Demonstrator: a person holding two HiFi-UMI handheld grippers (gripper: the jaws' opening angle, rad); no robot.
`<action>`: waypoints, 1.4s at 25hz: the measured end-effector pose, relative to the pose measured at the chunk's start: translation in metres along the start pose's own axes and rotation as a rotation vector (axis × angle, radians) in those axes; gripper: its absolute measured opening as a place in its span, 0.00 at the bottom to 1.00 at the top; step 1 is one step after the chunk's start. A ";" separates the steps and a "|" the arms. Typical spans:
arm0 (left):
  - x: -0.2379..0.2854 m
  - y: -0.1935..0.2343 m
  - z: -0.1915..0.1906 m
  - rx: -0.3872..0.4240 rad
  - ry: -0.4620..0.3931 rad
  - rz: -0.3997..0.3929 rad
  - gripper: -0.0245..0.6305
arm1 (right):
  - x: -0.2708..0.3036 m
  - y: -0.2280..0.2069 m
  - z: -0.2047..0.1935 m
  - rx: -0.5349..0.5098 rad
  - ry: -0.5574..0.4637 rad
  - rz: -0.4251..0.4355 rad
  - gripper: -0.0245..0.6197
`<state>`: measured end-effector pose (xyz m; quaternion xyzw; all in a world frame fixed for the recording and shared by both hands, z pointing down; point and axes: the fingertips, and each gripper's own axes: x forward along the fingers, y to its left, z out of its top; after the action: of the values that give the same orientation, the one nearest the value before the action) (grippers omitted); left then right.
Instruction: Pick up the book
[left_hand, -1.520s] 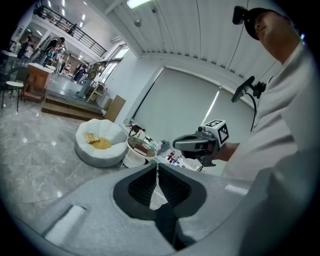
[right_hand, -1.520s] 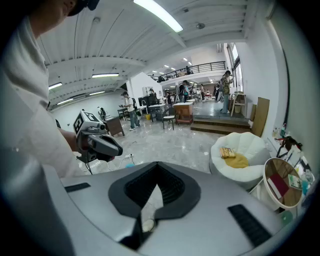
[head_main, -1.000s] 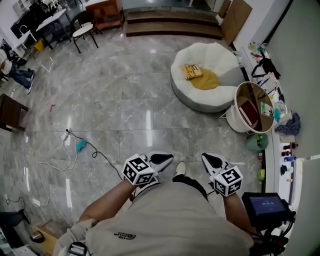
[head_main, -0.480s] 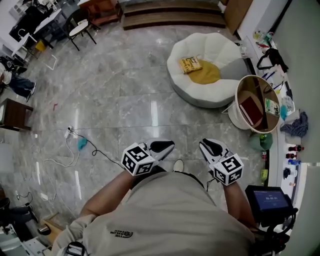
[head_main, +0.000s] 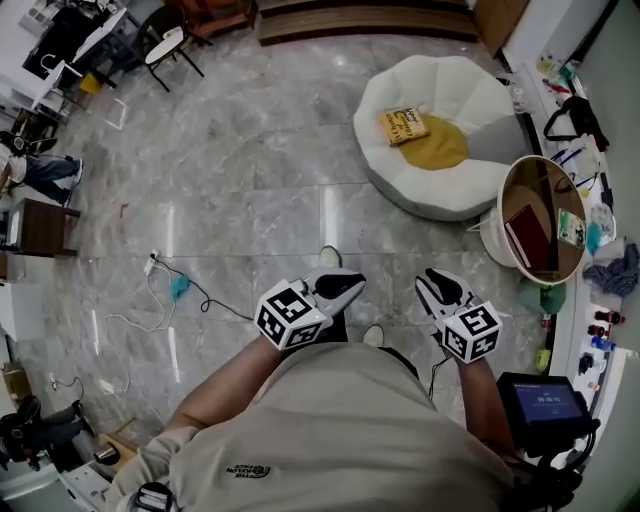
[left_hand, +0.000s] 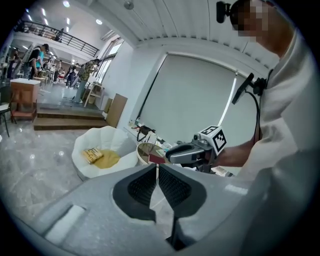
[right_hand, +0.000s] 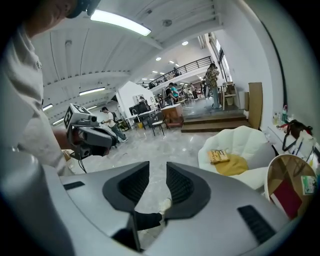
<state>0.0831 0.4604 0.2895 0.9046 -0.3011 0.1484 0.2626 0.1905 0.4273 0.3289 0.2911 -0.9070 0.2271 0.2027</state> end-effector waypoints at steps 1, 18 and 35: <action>0.001 0.016 0.007 0.003 -0.006 -0.008 0.07 | 0.012 -0.006 0.009 0.008 -0.001 -0.006 0.21; -0.009 0.242 0.099 0.052 0.075 -0.167 0.05 | 0.207 -0.083 0.140 0.148 0.027 -0.108 0.21; 0.108 0.392 0.160 -0.043 0.194 -0.090 0.05 | 0.396 -0.327 0.078 0.867 -0.099 0.010 0.22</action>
<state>-0.0598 0.0527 0.3556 0.8927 -0.2365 0.2167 0.3164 0.0782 -0.0244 0.5590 0.3552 -0.7379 0.5736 0.0167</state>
